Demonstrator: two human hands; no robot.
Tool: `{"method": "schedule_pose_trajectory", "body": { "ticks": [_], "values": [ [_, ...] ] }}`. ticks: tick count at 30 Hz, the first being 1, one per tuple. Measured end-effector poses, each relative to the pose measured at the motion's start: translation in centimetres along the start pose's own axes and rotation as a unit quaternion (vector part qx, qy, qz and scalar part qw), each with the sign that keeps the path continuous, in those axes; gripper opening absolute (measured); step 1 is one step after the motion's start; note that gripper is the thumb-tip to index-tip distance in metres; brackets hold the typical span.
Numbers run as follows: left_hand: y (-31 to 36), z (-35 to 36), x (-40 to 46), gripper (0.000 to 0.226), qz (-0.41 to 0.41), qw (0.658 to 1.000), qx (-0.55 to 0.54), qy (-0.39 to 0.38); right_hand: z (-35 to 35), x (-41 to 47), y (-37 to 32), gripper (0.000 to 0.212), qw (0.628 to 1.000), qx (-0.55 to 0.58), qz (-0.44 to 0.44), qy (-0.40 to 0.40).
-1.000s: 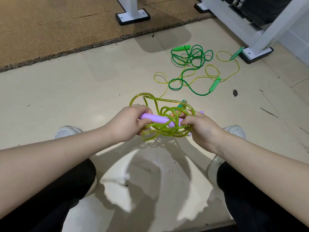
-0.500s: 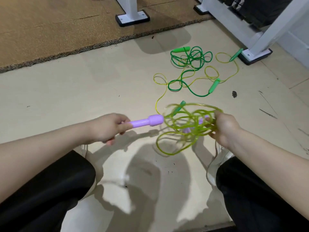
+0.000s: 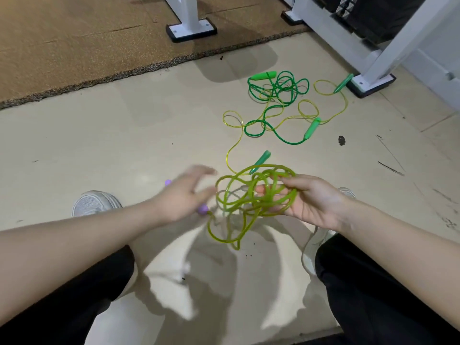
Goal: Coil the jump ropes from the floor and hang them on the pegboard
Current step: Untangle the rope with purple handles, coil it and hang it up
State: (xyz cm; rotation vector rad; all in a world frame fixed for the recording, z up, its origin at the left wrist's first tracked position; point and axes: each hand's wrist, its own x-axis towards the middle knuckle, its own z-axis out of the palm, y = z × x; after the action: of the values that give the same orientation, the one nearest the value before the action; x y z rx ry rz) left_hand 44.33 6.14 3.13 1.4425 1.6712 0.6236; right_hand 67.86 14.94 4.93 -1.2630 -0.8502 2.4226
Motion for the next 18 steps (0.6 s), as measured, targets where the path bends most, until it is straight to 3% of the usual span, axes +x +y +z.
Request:
{"method": "schedule_pose_trajectory", "body": {
  "ticks": [2,3,6,8,10,12,14,16,18],
  "values": [
    [2.9,2.6,-1.6,0.025,0.075,0.985,-0.01,-0.153,0.8,-0.2,0.2,0.04,0.998,0.023,-0.018,-0.049],
    [3.6,3.8,-2.0,0.019,0.091,0.978,0.017,-0.187,0.9,-0.2,0.3,0.043,0.997,0.037,-0.025,-0.057],
    [3.3,4.4,-1.3,0.019,0.126,0.98,0.093,-0.127,0.9,-0.5,-0.3,0.022,0.998,0.009,-0.05,-0.021],
    [3.2,3.8,-0.8,0.022,0.159,0.982,0.063,-0.078,0.5,-0.3,-0.6,0.021,0.994,-0.069,-0.059,0.062],
    [3.6,2.9,-0.5,0.021,0.13,0.987,-0.022,-0.089,-0.1,-0.5,-0.7,0.025,0.985,-0.132,-0.033,0.104],
    [3.7,1.3,0.0,0.027,0.076,0.99,-0.046,-0.109,-0.7,-0.7,-1.0,0.029,0.959,-0.268,0.016,0.086],
    [2.8,-0.5,0.5,0.04,0.036,0.995,-0.022,-0.086,-1.7,-1.2,-1.8,0.048,0.912,-0.404,0.033,0.06],
    [1.0,-2.0,1.0,0.048,0.026,0.999,0.015,-0.044,-2.6,-1.4,-2.9,0.06,0.913,-0.407,0.011,0.034],
    [-0.9,-2.9,1.3,0.041,0.027,0.999,0.028,-0.01,-3.1,-1.5,-3.7,0.045,0.92,-0.391,-0.036,0.002]
  ]
}}
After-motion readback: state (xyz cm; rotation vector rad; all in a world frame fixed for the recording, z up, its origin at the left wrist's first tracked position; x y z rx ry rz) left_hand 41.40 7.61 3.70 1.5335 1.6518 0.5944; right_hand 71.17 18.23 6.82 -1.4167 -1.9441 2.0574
